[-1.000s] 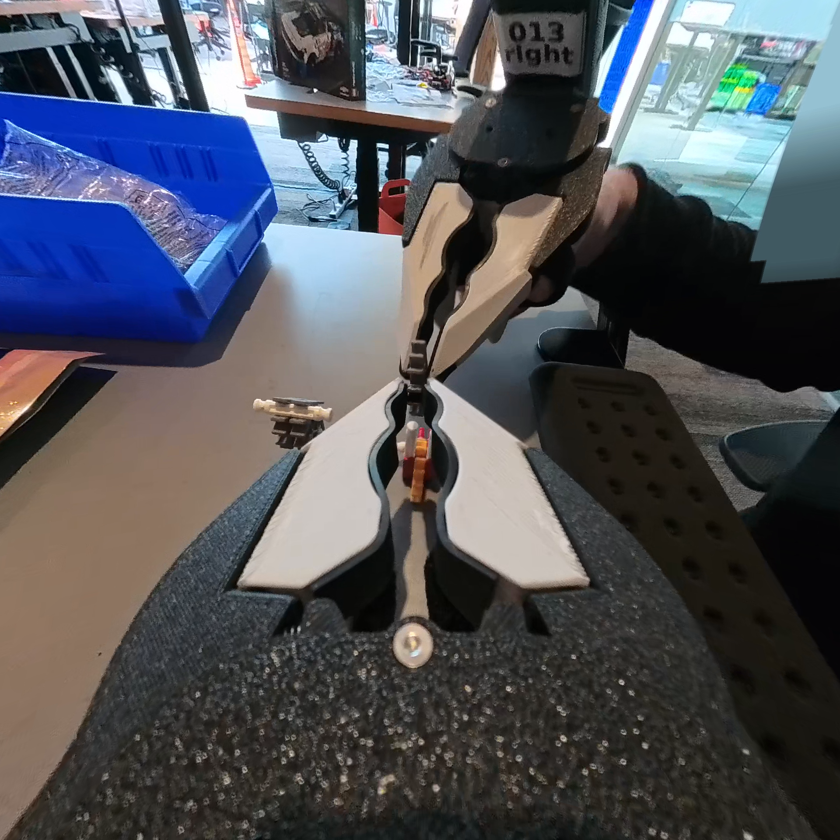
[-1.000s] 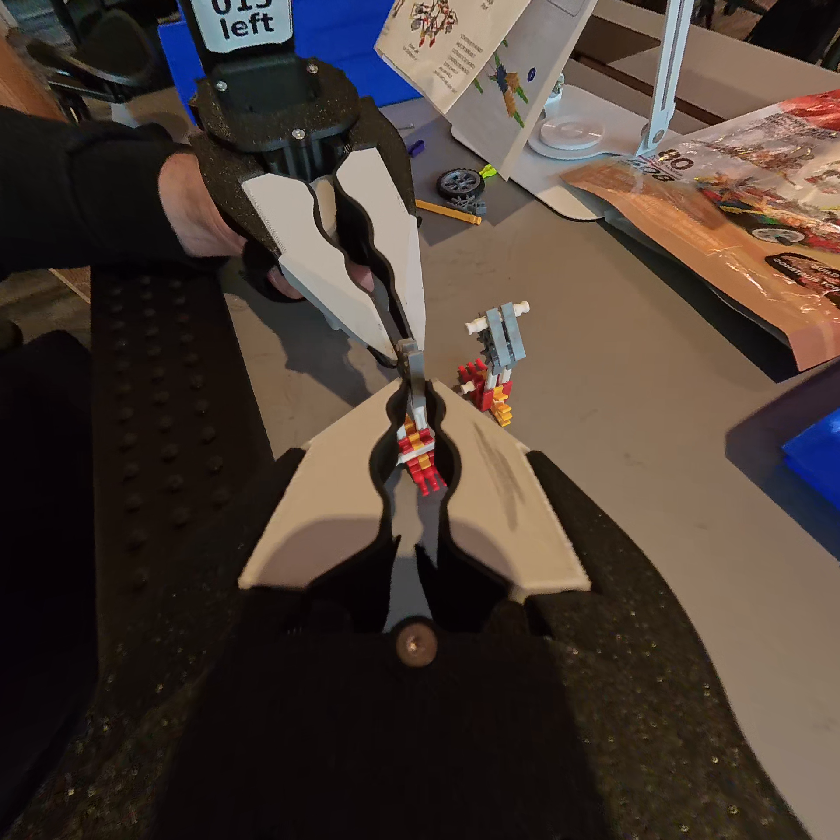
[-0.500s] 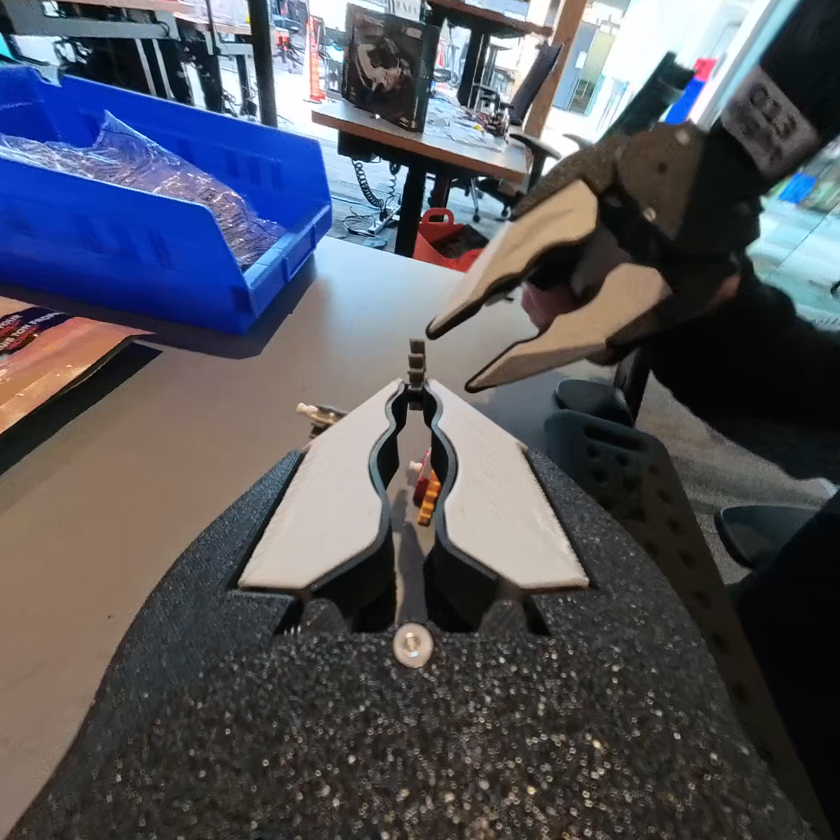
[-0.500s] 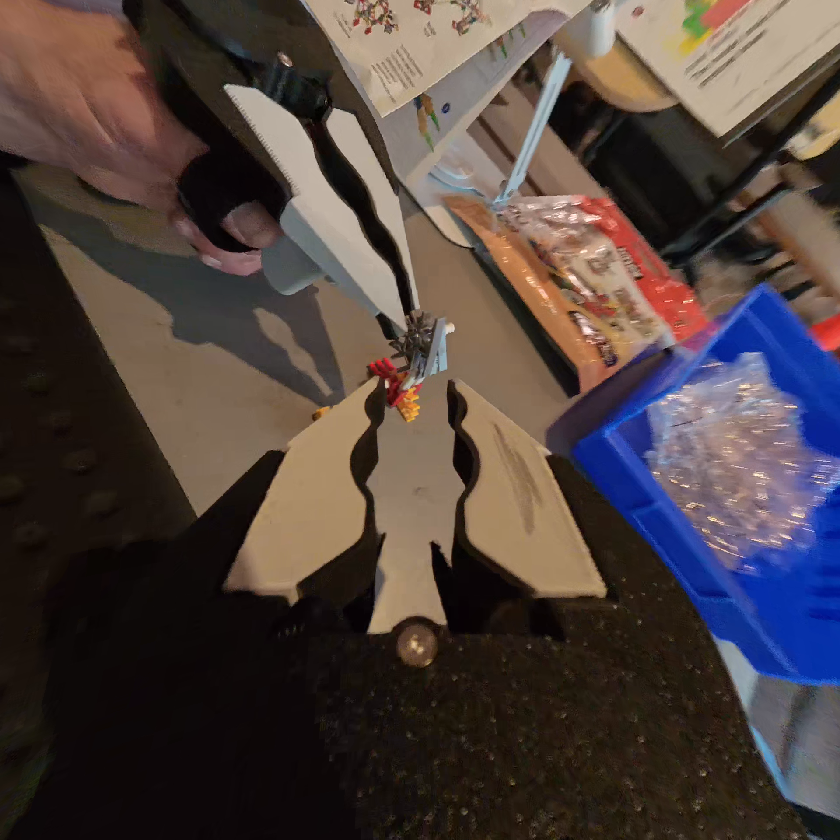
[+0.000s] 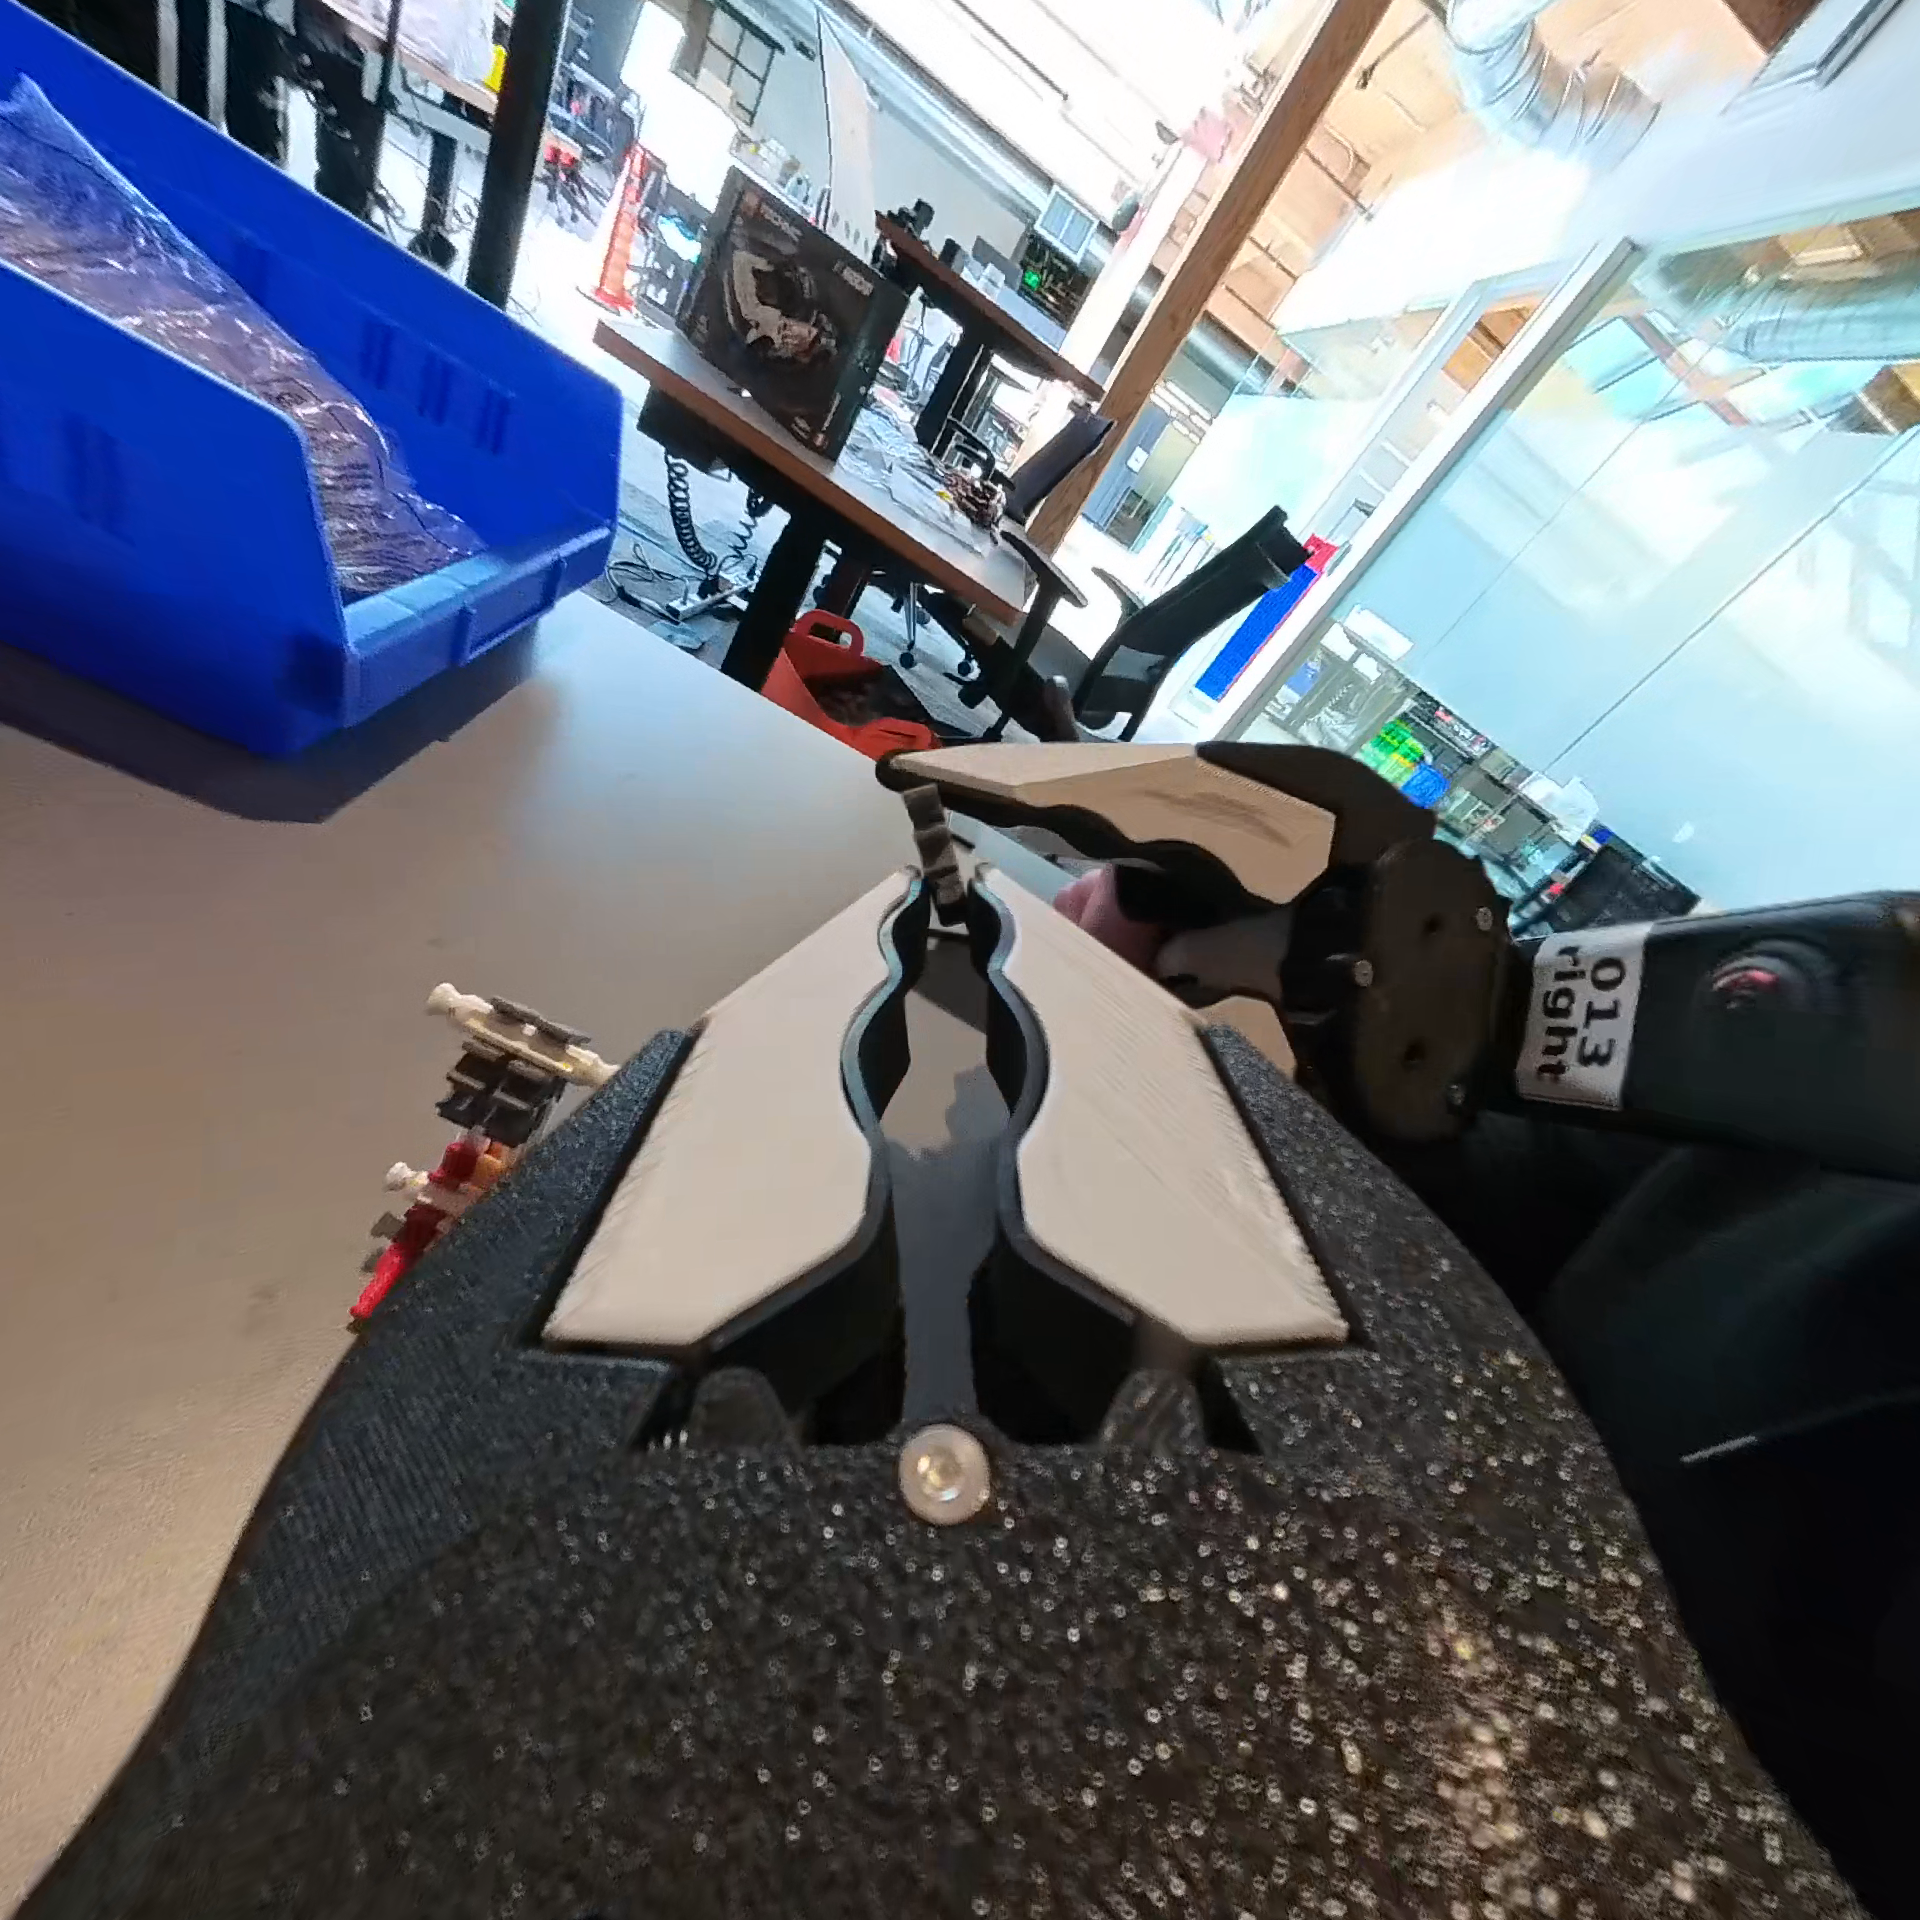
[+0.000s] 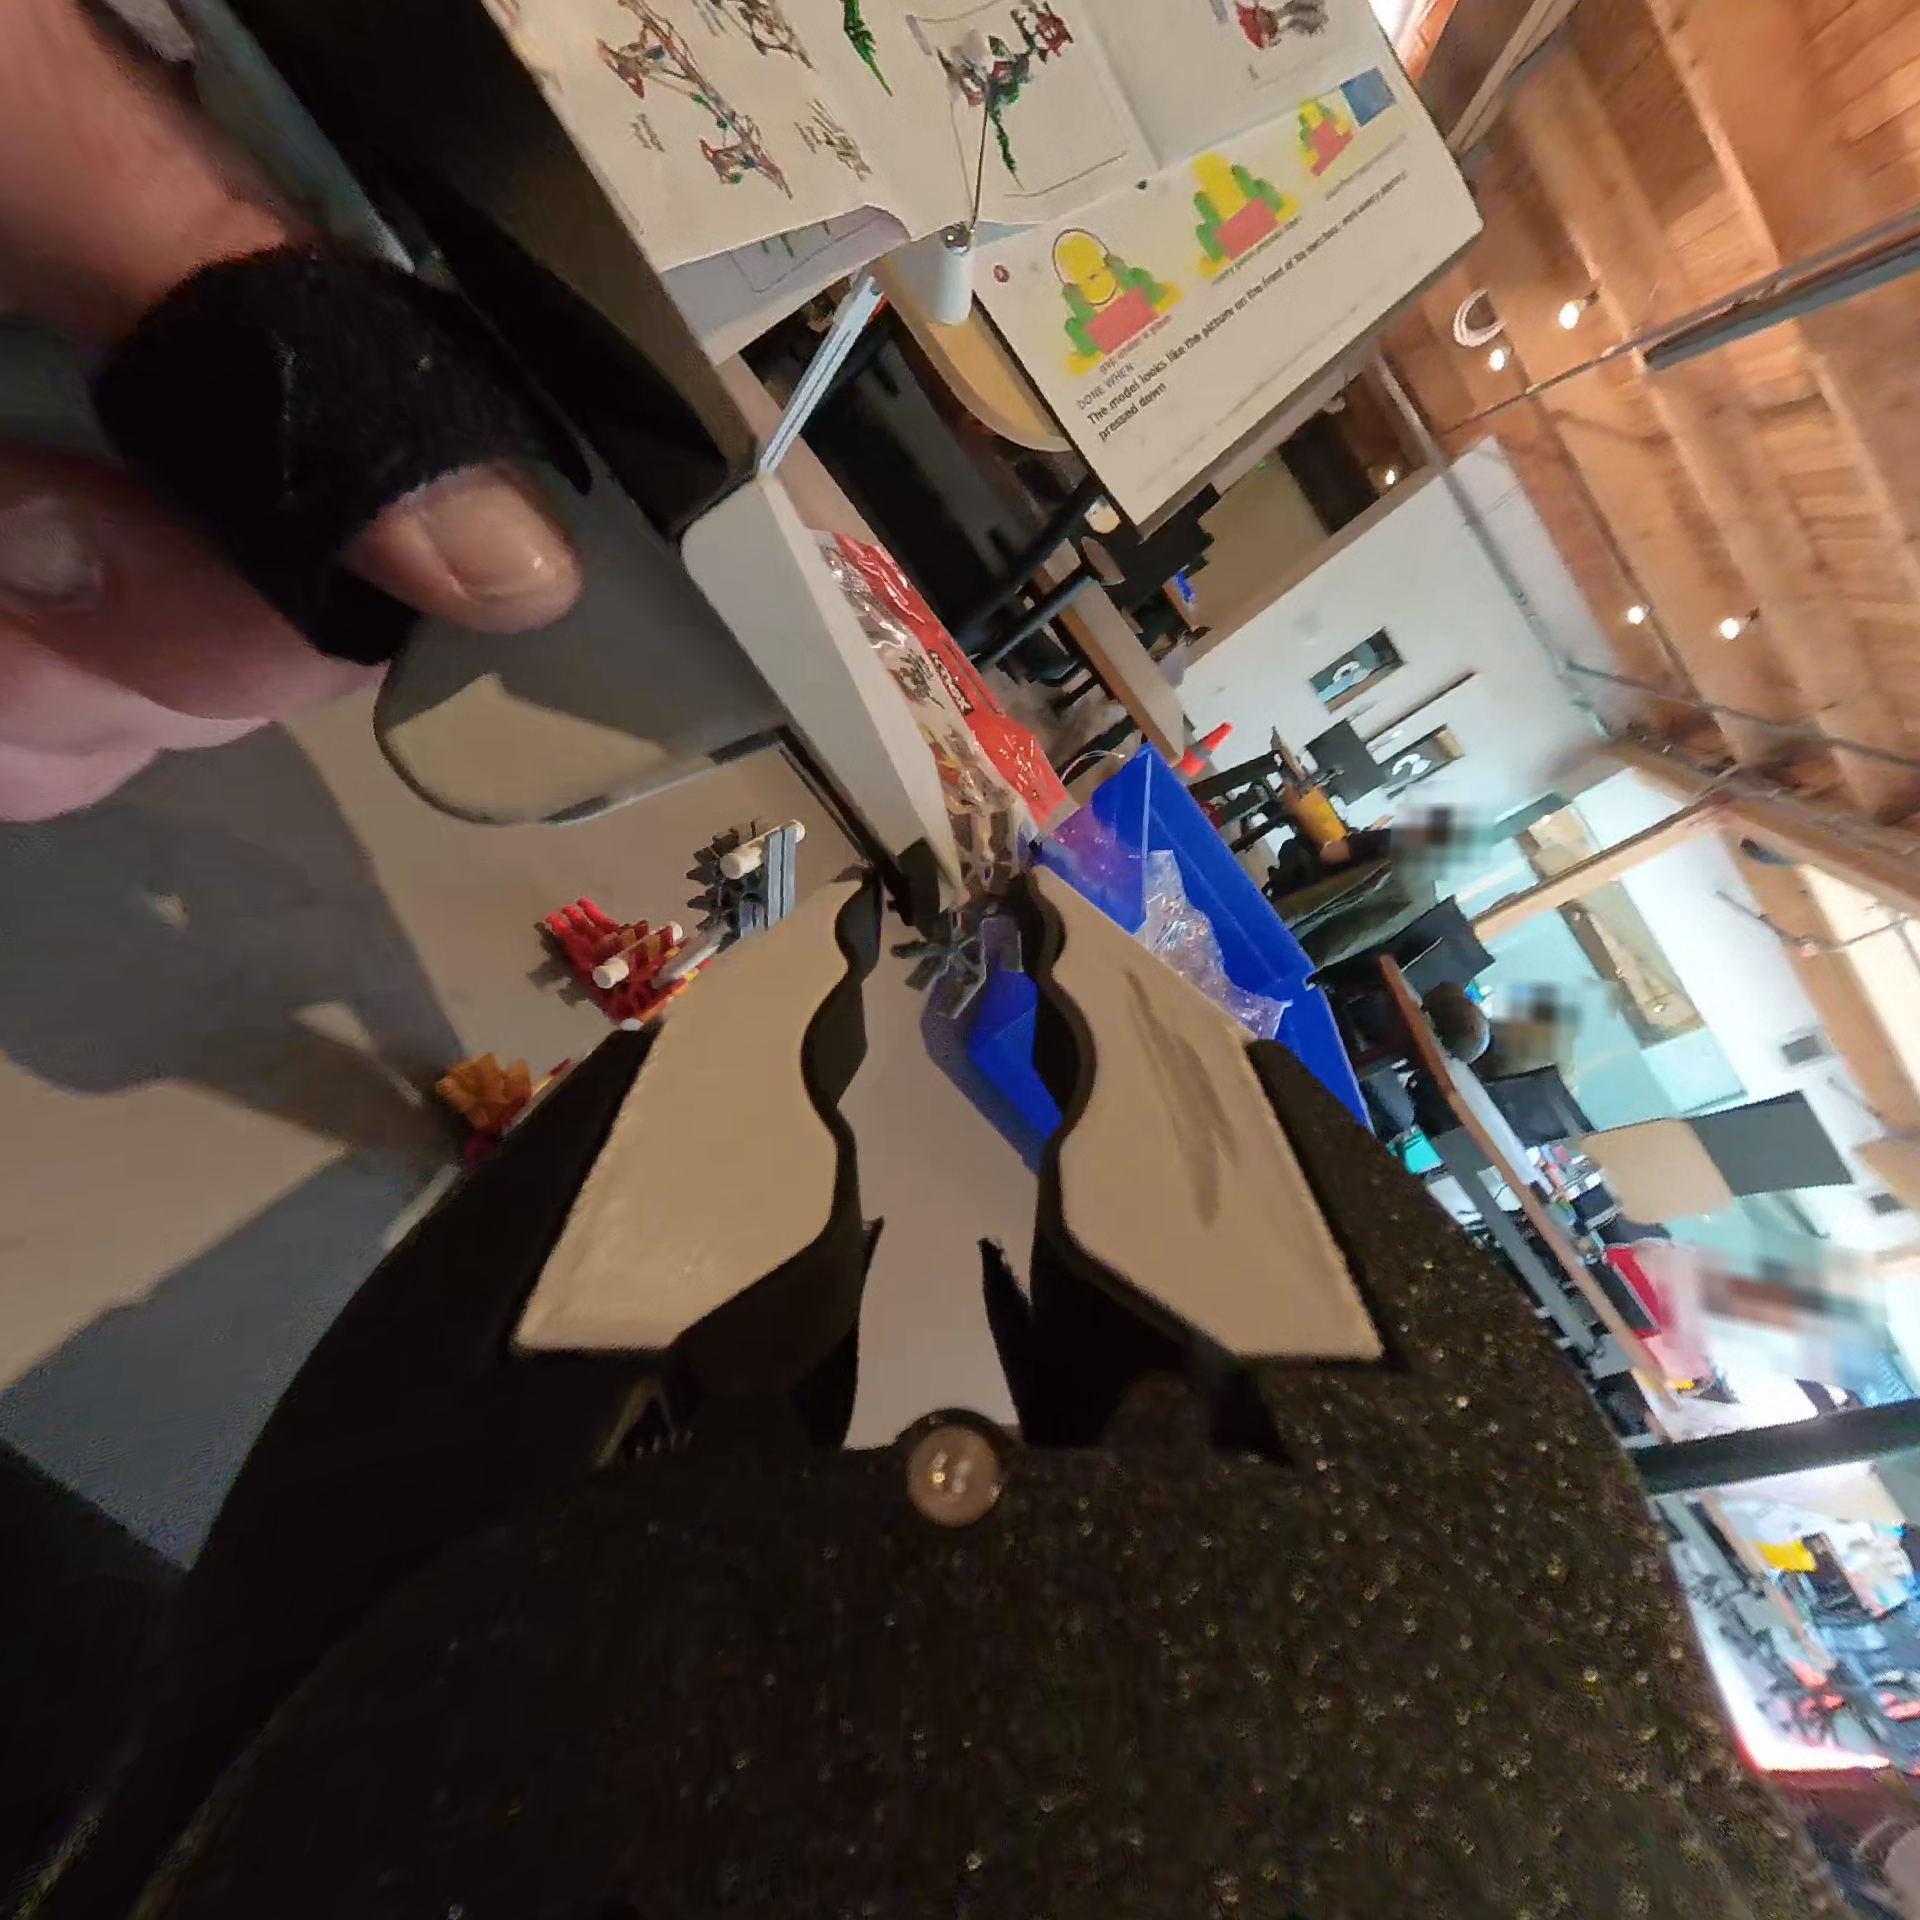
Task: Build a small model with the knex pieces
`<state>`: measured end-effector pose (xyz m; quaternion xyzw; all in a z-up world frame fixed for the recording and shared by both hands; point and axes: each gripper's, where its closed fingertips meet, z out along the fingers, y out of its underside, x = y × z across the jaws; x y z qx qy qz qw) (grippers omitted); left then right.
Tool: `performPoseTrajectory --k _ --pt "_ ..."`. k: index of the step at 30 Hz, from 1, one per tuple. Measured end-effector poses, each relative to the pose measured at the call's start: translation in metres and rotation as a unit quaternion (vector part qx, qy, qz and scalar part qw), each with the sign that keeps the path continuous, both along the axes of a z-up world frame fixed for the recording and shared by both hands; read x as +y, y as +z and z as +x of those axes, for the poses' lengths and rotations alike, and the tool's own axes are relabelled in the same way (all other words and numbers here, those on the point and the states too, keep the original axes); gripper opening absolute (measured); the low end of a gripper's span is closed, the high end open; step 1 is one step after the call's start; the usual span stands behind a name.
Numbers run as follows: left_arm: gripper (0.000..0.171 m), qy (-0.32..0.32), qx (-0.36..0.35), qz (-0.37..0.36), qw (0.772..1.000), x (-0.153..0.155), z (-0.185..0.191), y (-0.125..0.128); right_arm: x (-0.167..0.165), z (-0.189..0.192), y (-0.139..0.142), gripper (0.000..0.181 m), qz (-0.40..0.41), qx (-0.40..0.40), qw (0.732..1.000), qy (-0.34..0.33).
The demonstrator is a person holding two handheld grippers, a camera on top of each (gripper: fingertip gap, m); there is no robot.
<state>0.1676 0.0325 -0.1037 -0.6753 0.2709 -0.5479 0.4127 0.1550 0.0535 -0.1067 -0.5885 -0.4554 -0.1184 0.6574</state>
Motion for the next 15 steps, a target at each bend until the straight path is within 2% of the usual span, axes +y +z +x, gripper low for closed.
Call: performPoseTrajectory --k 5,10,12,14,15 --pt "0.010 -0.019 -0.002 -0.001 1.000 -0.003 -0.002 0.003 0.000 -0.002 0.000 0.022 -0.013 0.001 0.999 0.039" --pt "0.017 -0.022 -0.014 0.039 0.999 0.000 -0.010 0.022 -0.002 -0.005 -0.003 0.022 -0.130 0.100 0.979 0.118" --pt "0.018 -0.014 0.014 0.075 0.997 0.003 -0.015 0.020 -0.008 -0.009 -0.003 0.022 -0.209 0.171 0.948 0.171" --pt "0.020 -0.009 0.059 0.122 0.991 0.005 -0.018 0.014 -0.019 -0.015 -0.010 0.022 -0.313 0.214 0.895 0.234" --pt "0.020 -0.017 0.073 0.145 0.987 0.003 -0.018 0.013 -0.022 -0.016 -0.010 0.022 -0.338 0.230 0.876 0.255"
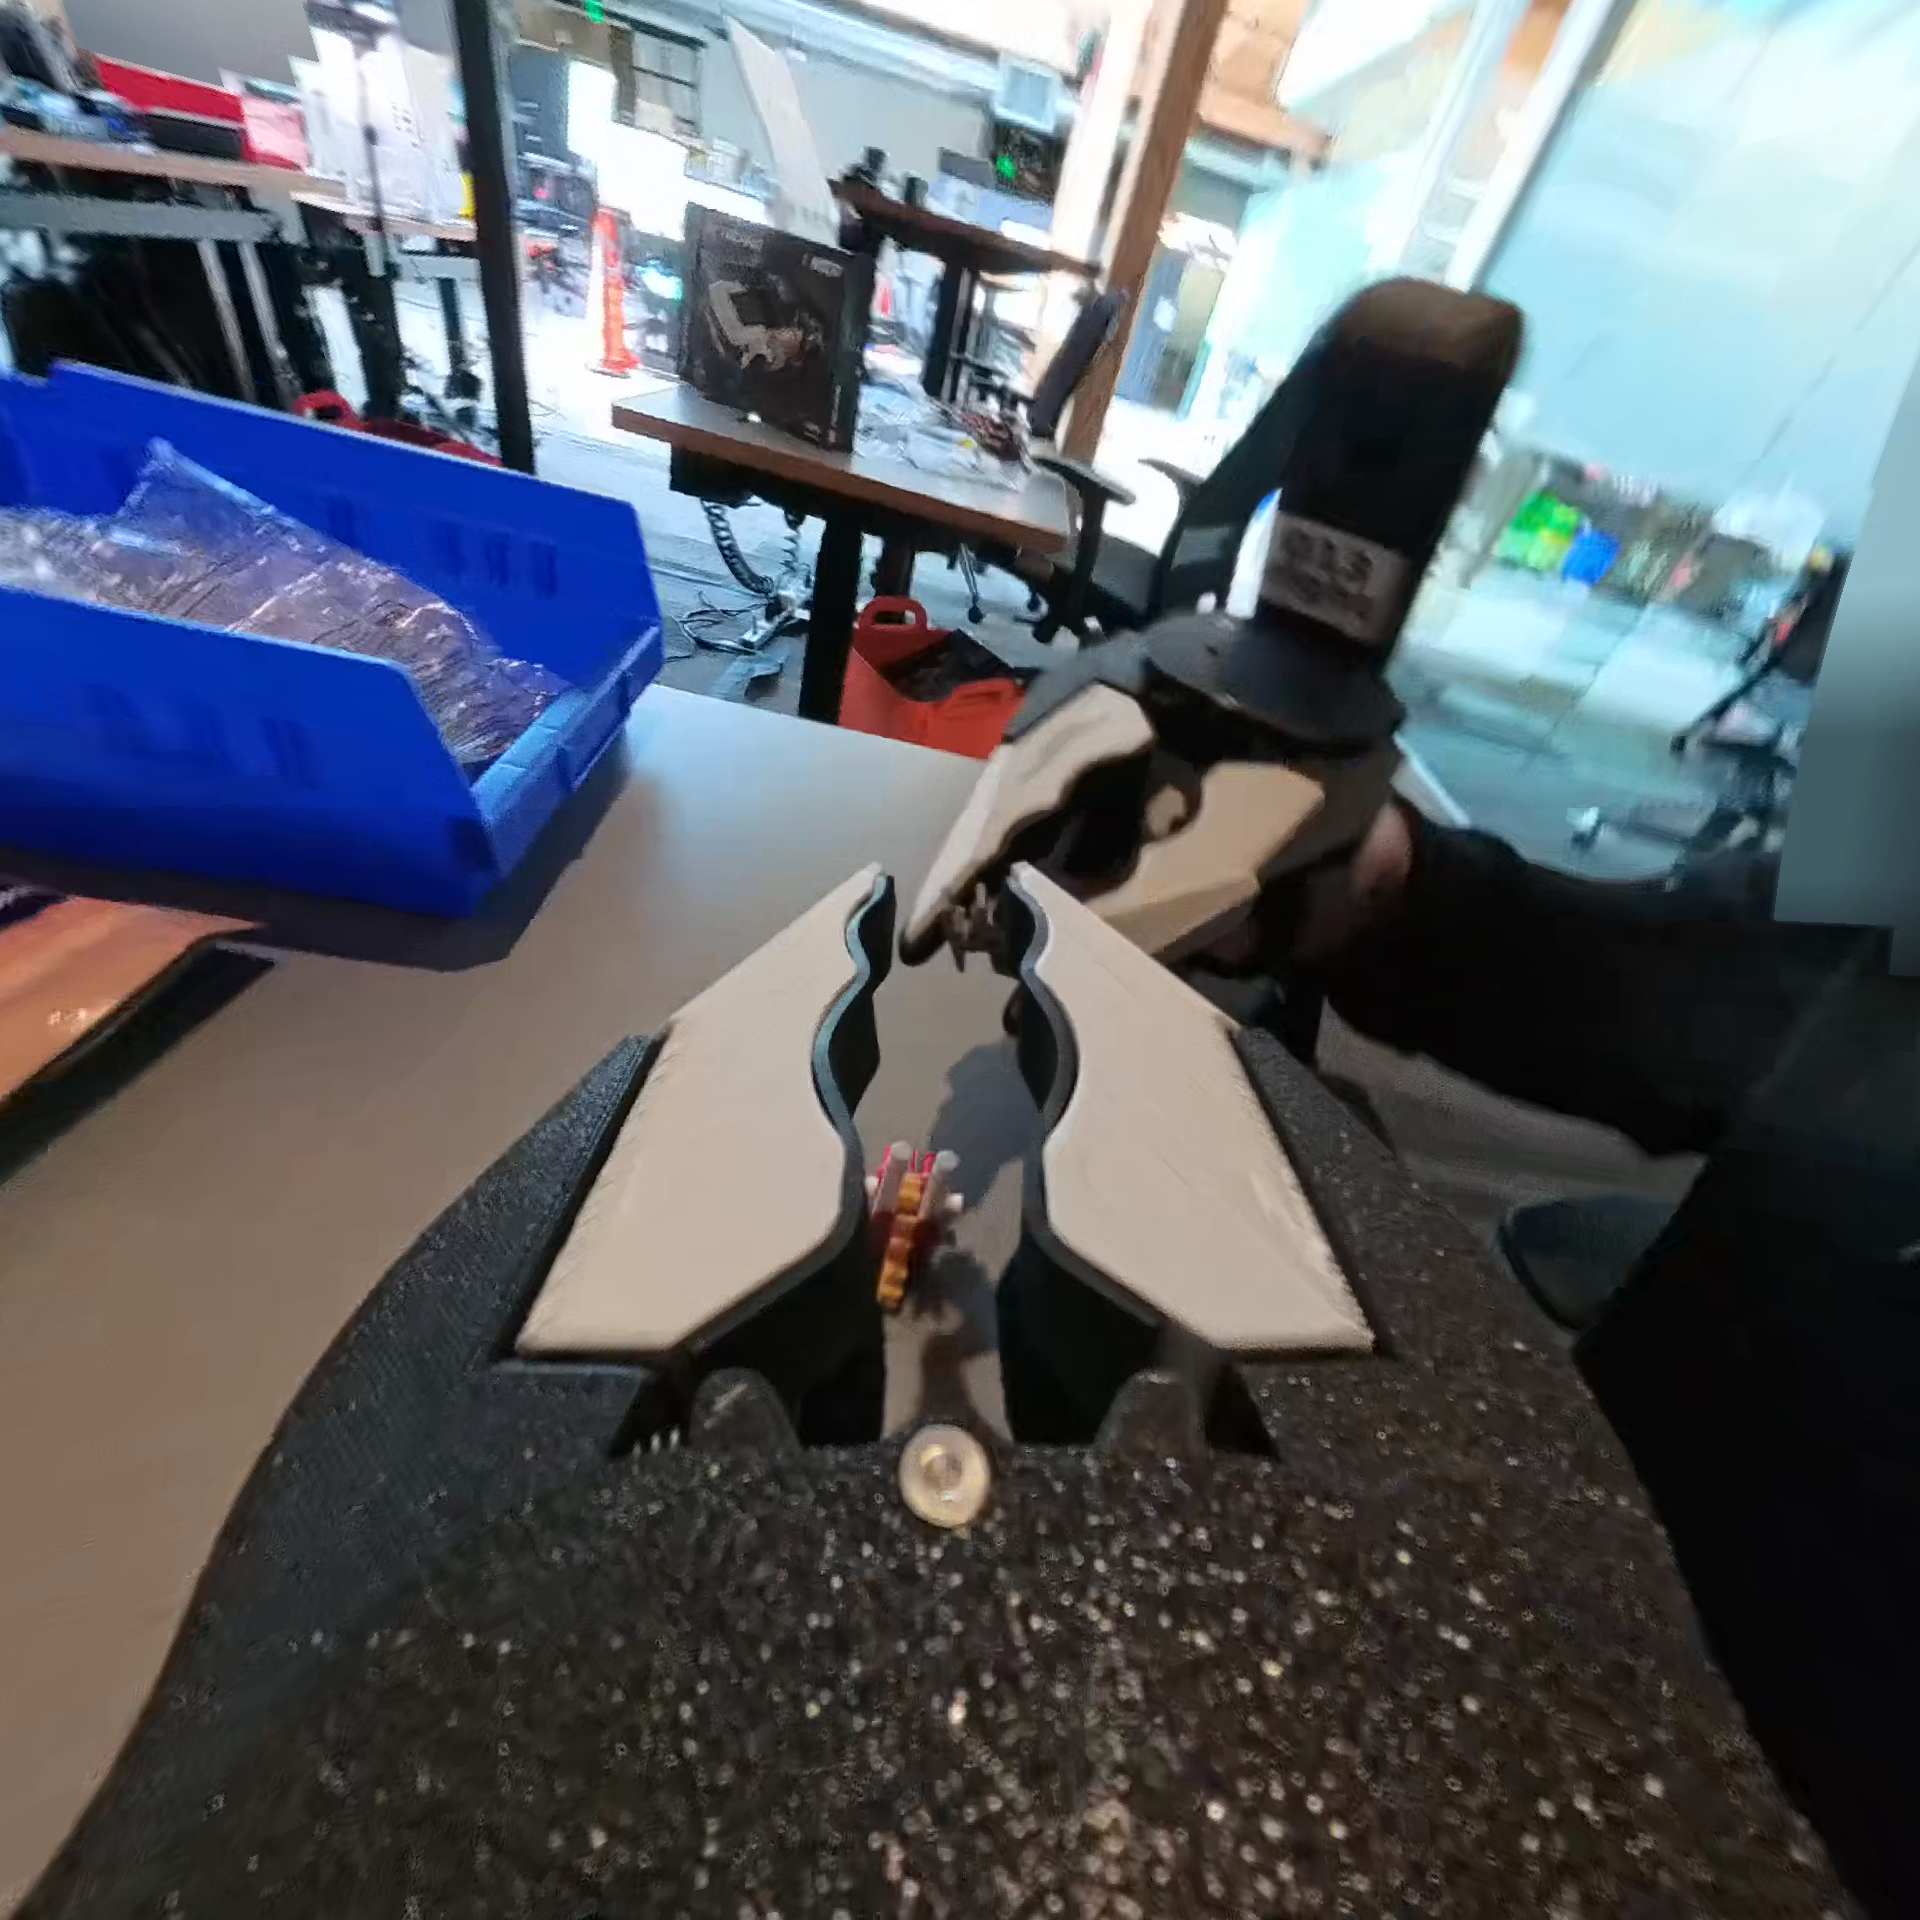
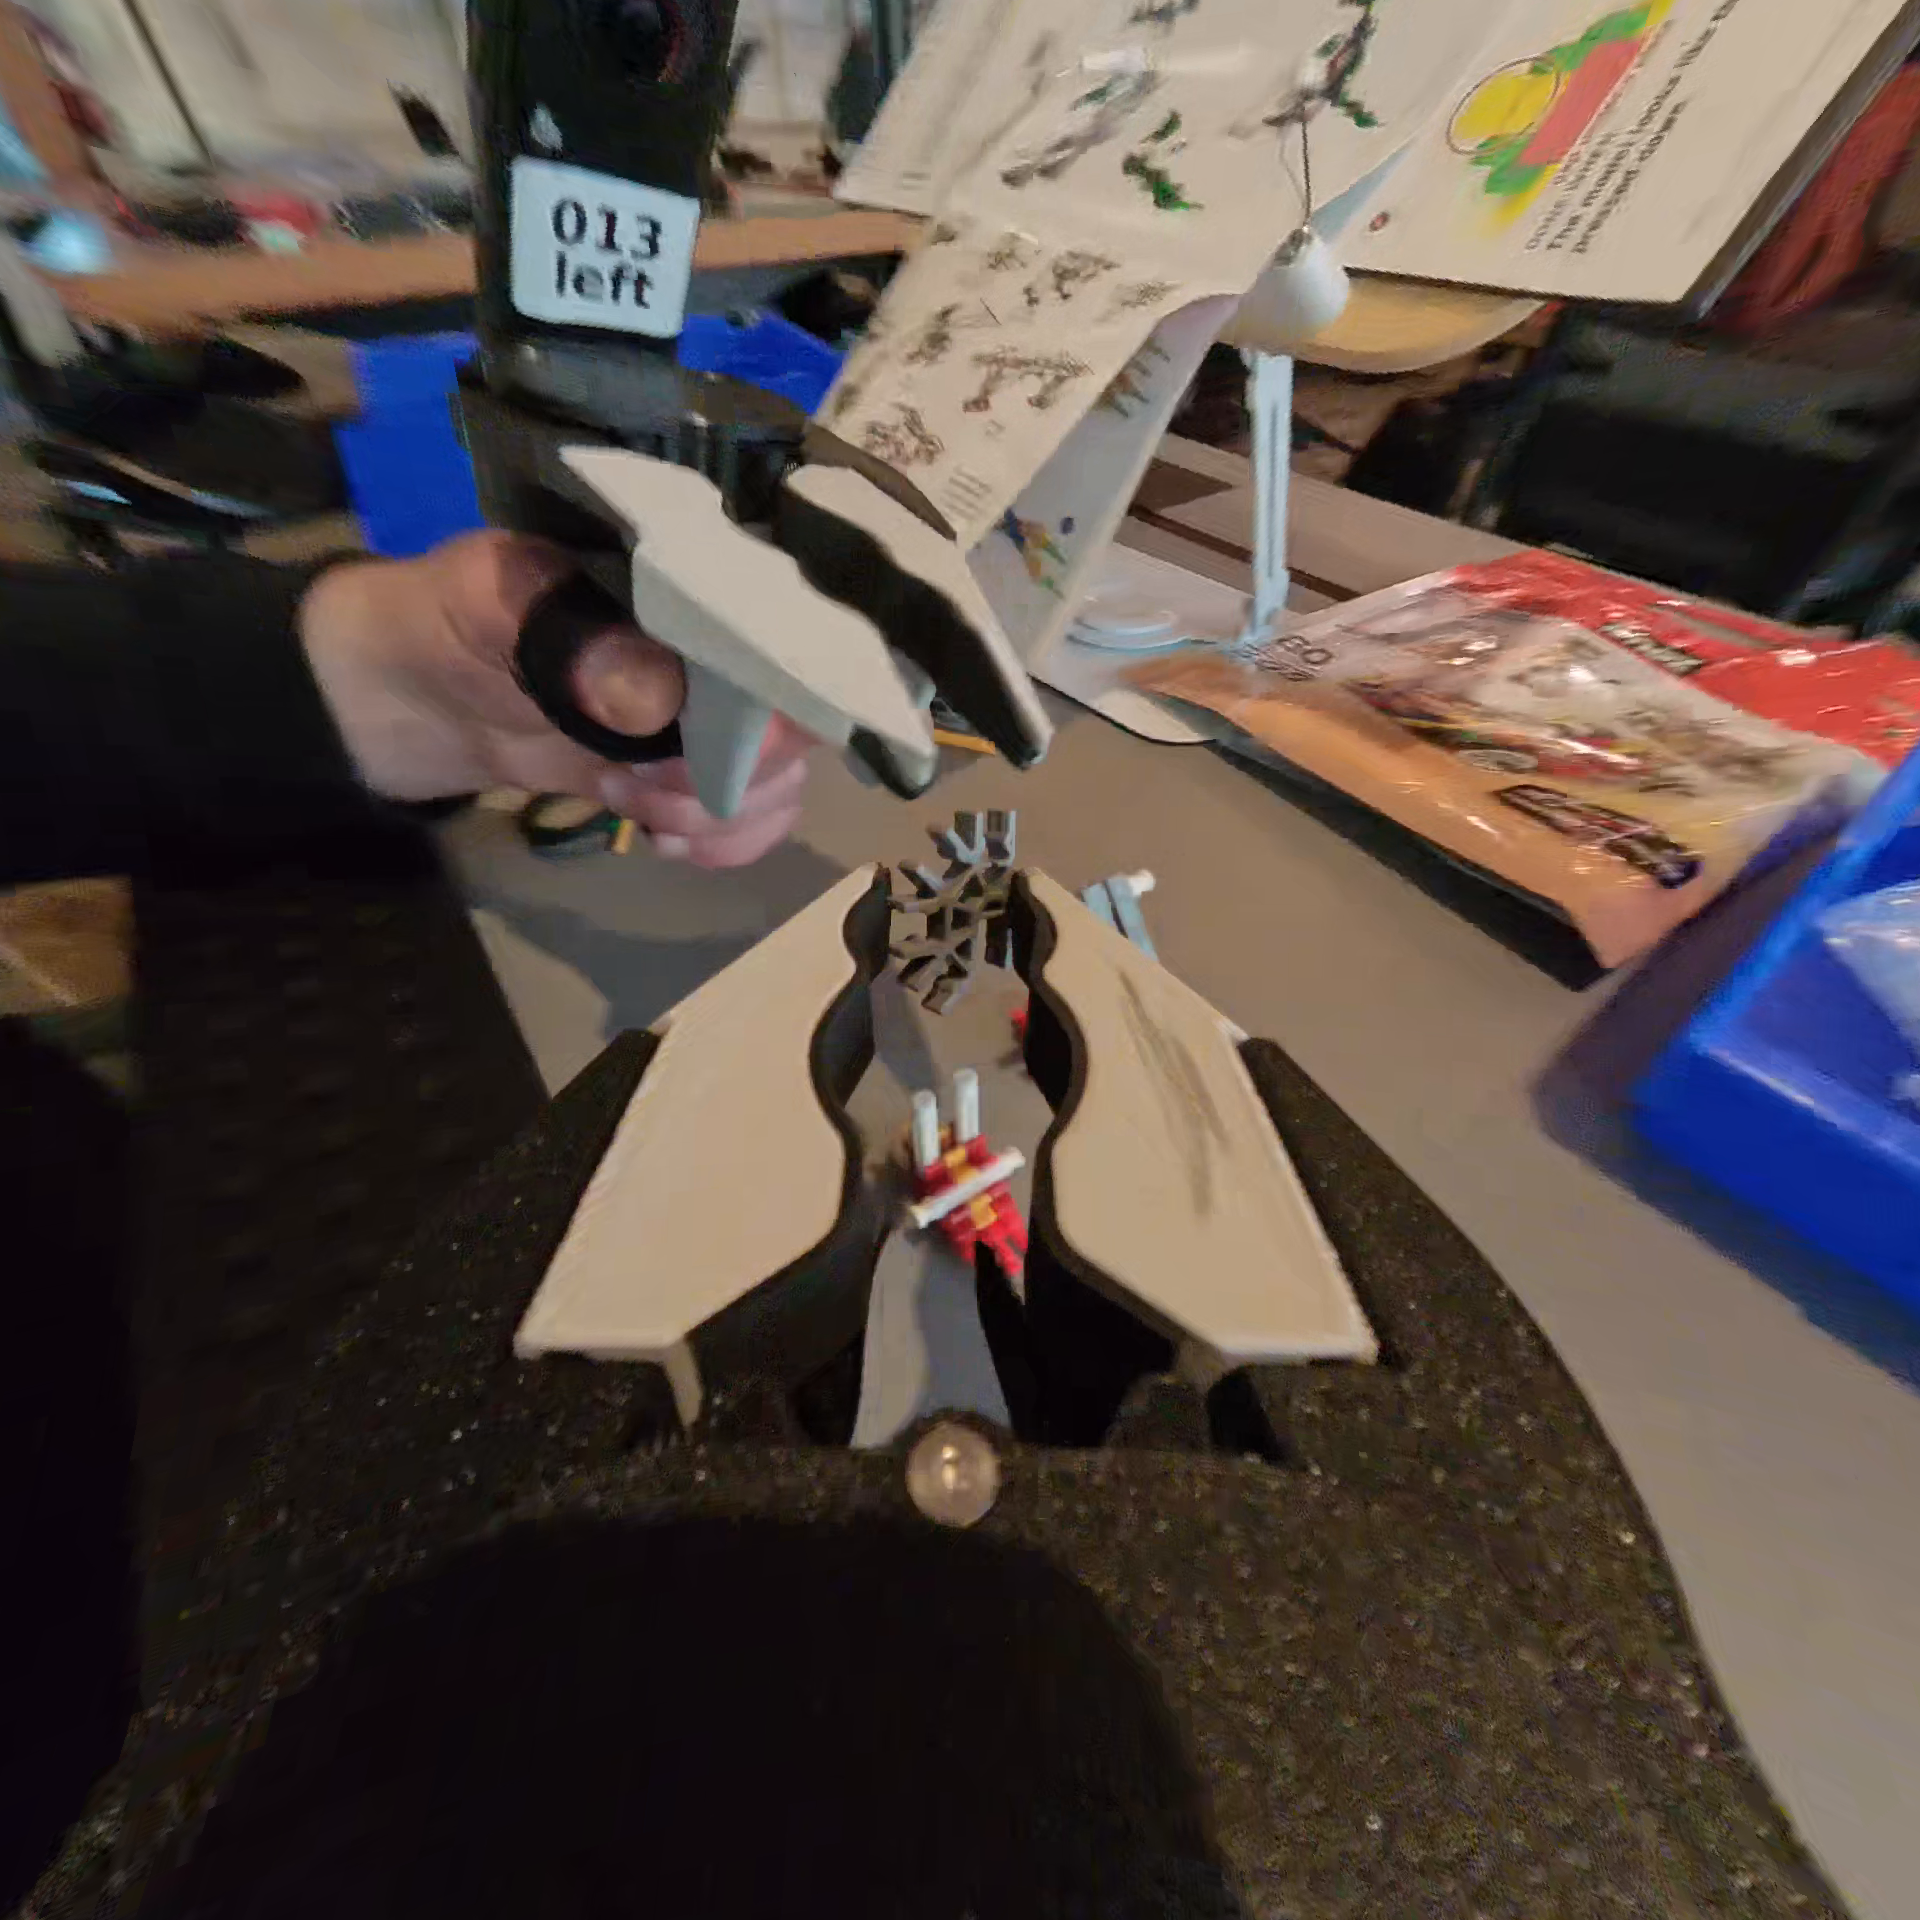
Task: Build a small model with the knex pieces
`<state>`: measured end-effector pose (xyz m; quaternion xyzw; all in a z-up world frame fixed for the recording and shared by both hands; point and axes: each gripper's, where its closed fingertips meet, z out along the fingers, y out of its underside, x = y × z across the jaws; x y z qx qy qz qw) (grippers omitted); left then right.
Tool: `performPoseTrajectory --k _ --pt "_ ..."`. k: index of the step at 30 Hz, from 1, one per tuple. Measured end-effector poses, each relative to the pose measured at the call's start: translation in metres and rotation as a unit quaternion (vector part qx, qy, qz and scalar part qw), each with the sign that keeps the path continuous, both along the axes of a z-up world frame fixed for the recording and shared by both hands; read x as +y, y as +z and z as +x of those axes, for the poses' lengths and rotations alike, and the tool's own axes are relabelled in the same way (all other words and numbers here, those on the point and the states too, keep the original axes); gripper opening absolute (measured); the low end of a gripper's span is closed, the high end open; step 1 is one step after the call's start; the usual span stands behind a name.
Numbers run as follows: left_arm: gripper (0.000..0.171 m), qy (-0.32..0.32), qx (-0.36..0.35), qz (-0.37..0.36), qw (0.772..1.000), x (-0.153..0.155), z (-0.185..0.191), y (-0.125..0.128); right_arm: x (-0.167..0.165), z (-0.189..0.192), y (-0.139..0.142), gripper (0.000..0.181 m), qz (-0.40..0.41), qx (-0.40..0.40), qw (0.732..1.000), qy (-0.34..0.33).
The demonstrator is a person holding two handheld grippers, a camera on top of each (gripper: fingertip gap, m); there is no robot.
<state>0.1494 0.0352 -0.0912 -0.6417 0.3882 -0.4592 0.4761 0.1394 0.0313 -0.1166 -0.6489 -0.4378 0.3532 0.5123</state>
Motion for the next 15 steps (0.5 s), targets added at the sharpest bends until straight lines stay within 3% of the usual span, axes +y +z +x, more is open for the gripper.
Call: performPoseTrajectory --k 9,13,15 --pt "0.034 -0.120 0.044 0.104 0.986 -0.044 0.004 0.001 -0.045 -0.002 0.001 0.022 -0.133 0.047 0.973 0.186" --pt "0.020 -0.168 0.070 0.127 0.975 -0.067 0.013 -0.010 -0.066 -0.003 -0.005 0.021 -0.158 0.034 0.955 0.249" --pt "0.003 -0.180 0.070 0.139 0.971 -0.073 0.014 -0.010 -0.065 -0.003 -0.006 0.021 -0.171 0.040 0.954 0.245"
